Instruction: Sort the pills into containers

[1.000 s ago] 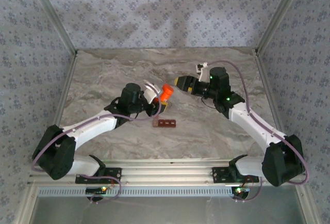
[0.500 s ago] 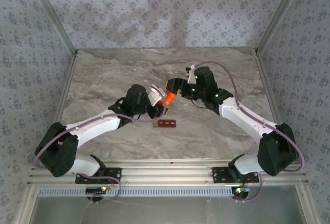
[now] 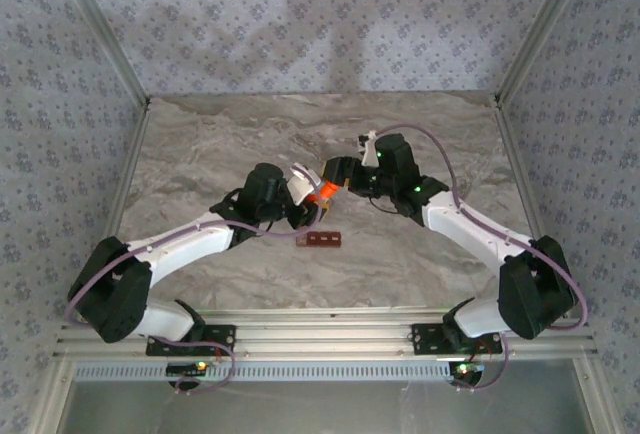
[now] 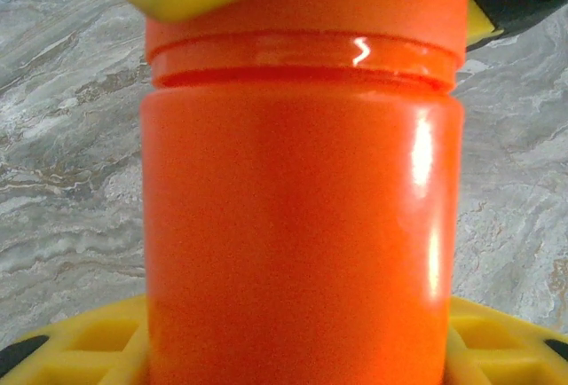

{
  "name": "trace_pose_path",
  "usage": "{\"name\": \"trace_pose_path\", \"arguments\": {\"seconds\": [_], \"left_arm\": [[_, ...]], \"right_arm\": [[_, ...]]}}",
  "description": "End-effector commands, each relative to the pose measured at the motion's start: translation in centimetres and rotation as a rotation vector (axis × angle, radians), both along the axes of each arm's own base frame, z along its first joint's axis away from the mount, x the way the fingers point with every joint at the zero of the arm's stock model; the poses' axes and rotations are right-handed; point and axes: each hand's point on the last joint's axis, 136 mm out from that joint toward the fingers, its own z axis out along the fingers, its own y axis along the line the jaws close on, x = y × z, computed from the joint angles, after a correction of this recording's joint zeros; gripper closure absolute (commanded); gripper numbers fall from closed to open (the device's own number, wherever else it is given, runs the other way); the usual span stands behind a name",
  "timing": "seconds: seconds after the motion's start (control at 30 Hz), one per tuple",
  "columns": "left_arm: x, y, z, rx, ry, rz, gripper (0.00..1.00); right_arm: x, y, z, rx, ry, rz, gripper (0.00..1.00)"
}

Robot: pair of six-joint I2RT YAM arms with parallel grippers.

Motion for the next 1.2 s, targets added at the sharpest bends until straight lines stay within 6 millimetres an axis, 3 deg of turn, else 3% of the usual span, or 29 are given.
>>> {"name": "trace_pose_path", "arguments": {"seconds": [0.0, 0.13, 0.23, 0.33, 0.43, 0.53, 0.7, 0.77, 0.93, 1.17], "left_arm": [[0.6, -0.7, 2.8, -0.057, -0.071, -0.003, 1.0], [0.5, -0.6, 3.2, -0.077, -0.069, -0.006, 1.0], [0.1, -0.6, 4.0, -0.133, -0.042, -0.026, 1.0], [-0.6, -0.6, 5.3, -0.218, -0.006, -0.067, 1.0], [-1.3, -0.6, 6.4, -0.298, 0.04, -0.118, 1.0], [-1.5, -0.6, 6.4, -0.317, 0.072, -0.137, 1.0], [-0.4, 0.0, 5.0, -0.25, 0.043, -0.067, 1.0], [0.3, 0.5, 4.4, -0.217, 0.025, -0.026, 1.0], [1.4, 1.2, 2.9, -0.091, -0.052, 0.053, 1.0], [1.3, 0.5, 1.6, 0.013, -0.091, 0.052, 1.0]], "right_arm": [[-0.4, 0.5, -0.4, 0.014, 0.005, 0.028, 0.47], [-0.2, 0.2, -0.3, 0.035, -0.036, 0.049, 0.54], [0.1, 0.2, 1.1, 0.071, -0.189, 0.123, 0.58], [-0.5, -0.1, 2.1, 0.069, -0.4, 0.248, 0.57], [-0.5, -0.7, 2.2, 0.081, -0.468, 0.292, 0.55], [-0.1, -1.0, 2.5, 0.081, -0.452, 0.284, 0.5], [-0.1, -1.9, 4.3, 0.095, -0.4, 0.213, 0.28], [0.2, -2.6, 4.8, 0.089, -0.366, 0.155, 0.26], [1.9, -4.6, 3.7, 0.09, -0.158, -0.062, 0.24], [2.6, -3.9, 2.3, 0.037, -0.043, -0.132, 0.2]]}}
